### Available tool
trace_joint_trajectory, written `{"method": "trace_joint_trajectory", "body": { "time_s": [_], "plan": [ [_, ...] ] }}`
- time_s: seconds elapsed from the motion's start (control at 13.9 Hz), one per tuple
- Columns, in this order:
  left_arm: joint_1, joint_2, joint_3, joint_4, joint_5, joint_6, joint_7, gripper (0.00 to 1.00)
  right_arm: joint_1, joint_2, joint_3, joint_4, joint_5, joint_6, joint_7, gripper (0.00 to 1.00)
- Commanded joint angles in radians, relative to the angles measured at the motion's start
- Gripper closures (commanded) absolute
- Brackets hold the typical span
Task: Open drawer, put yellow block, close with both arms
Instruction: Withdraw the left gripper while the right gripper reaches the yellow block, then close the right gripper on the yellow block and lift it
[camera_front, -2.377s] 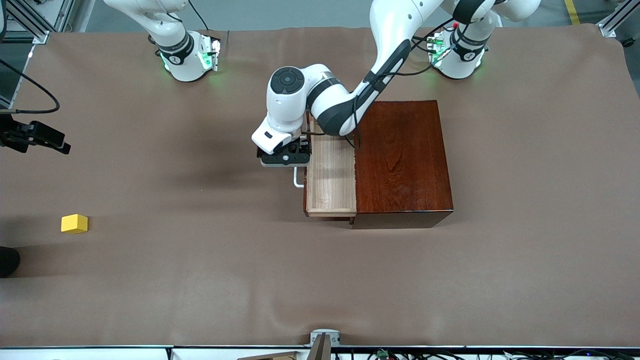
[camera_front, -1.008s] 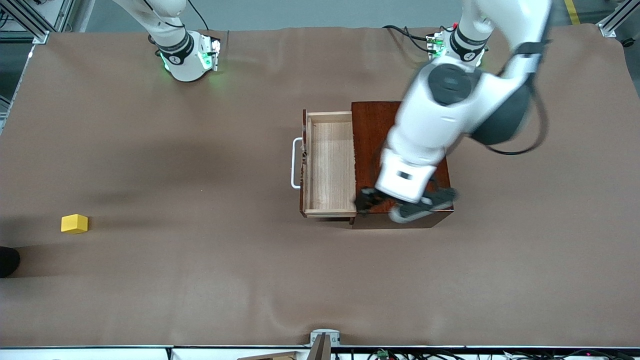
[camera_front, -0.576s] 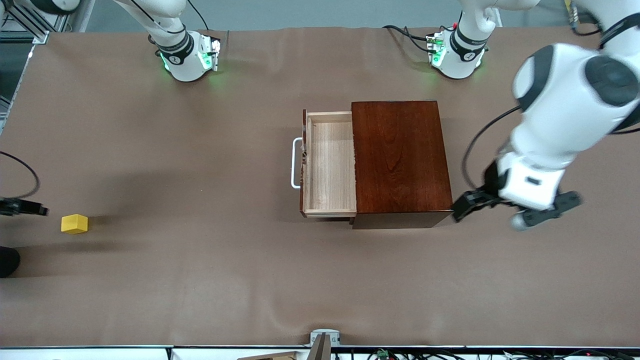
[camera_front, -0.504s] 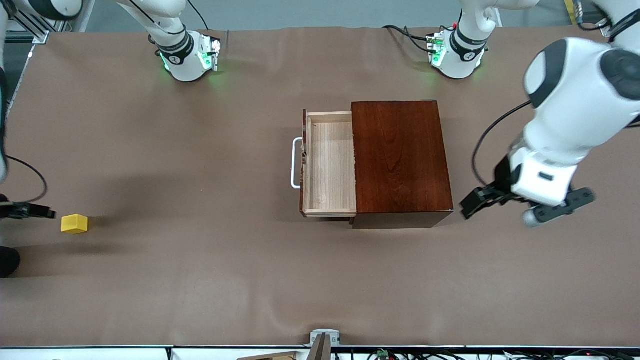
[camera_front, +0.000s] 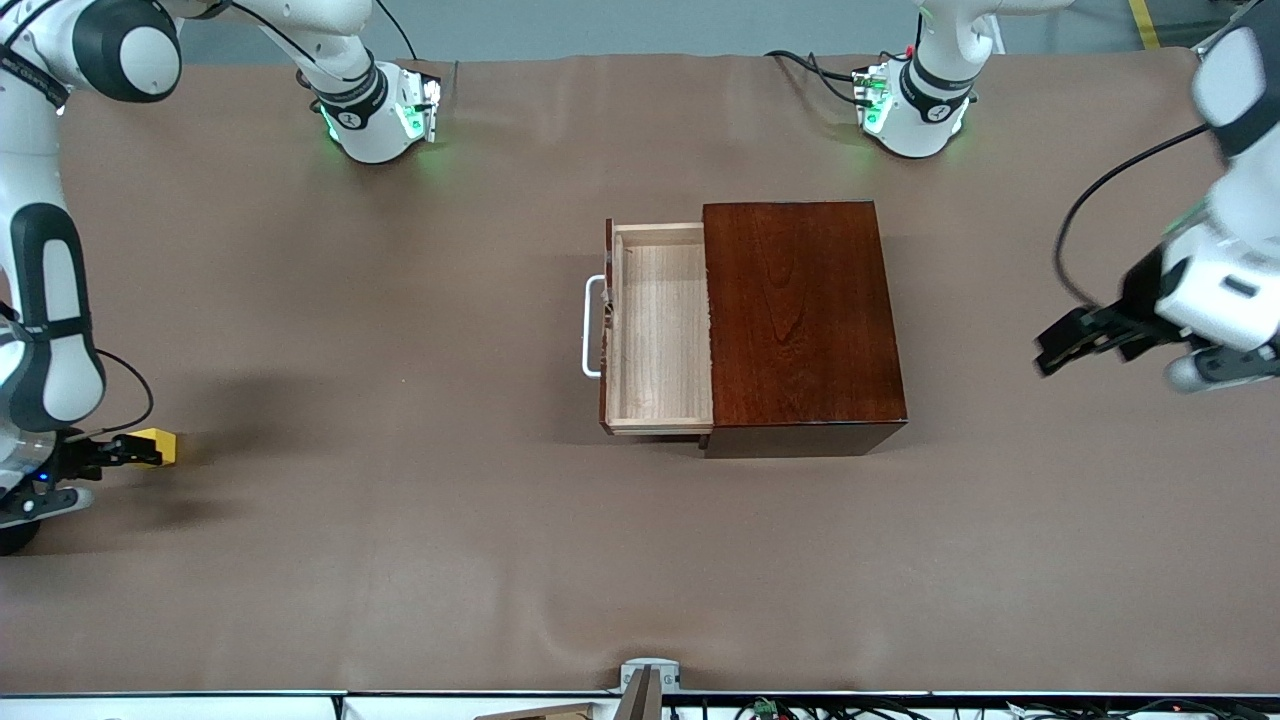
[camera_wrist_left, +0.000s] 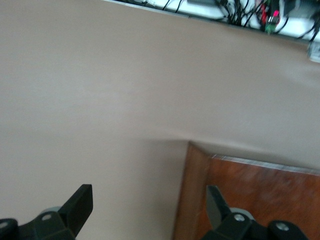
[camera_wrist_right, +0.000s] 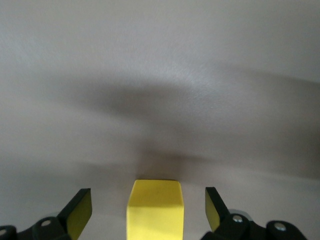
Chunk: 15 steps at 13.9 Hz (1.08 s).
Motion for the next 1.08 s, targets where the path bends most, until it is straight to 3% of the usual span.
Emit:
{"method": "trace_joint_trajectory", "body": {
  "time_s": [0.0, 0.29, 0.36, 0.5, 0.65, 0.86, 1.01],
  "plan": [
    [0.035, -0.087, -0.009, -0.037, -0.006, -0.106, 0.127, 0.0, -0.015, 0.037, 0.002, 0.037, -0.027, -0.012, -0.045, 0.0],
    [0.04, -0.15, 0.008, -0.037, -0.002, -0.248, 0.232, 0.0, -0.061, 0.057, 0.002, 0.035, -0.035, -0.013, -0.046, 0.0],
    [0.034, -0.153, 0.016, -0.032, -0.002, -0.259, 0.25, 0.0, -0.067, 0.056, 0.002, 0.035, -0.033, -0.022, -0.046, 0.19],
    [0.023, -0.149, 0.016, -0.024, 0.018, -0.265, 0.316, 0.0, -0.058, 0.057, 0.002, 0.035, -0.032, -0.024, -0.035, 0.69],
    [0.012, -0.146, 0.016, -0.024, 0.035, -0.266, 0.33, 0.0, -0.052, 0.048, 0.002, 0.037, -0.032, -0.065, -0.02, 1.0],
    [0.018, -0.135, 0.01, -0.008, 0.035, -0.266, 0.326, 0.0, -0.023, -0.011, -0.001, 0.067, -0.032, -0.224, 0.005, 1.0],
    [0.023, -0.124, 0.01, -0.008, 0.034, -0.265, 0.324, 0.0, 0.015, -0.117, -0.001, 0.129, -0.067, -0.41, 0.078, 1.0]
  ]
}}
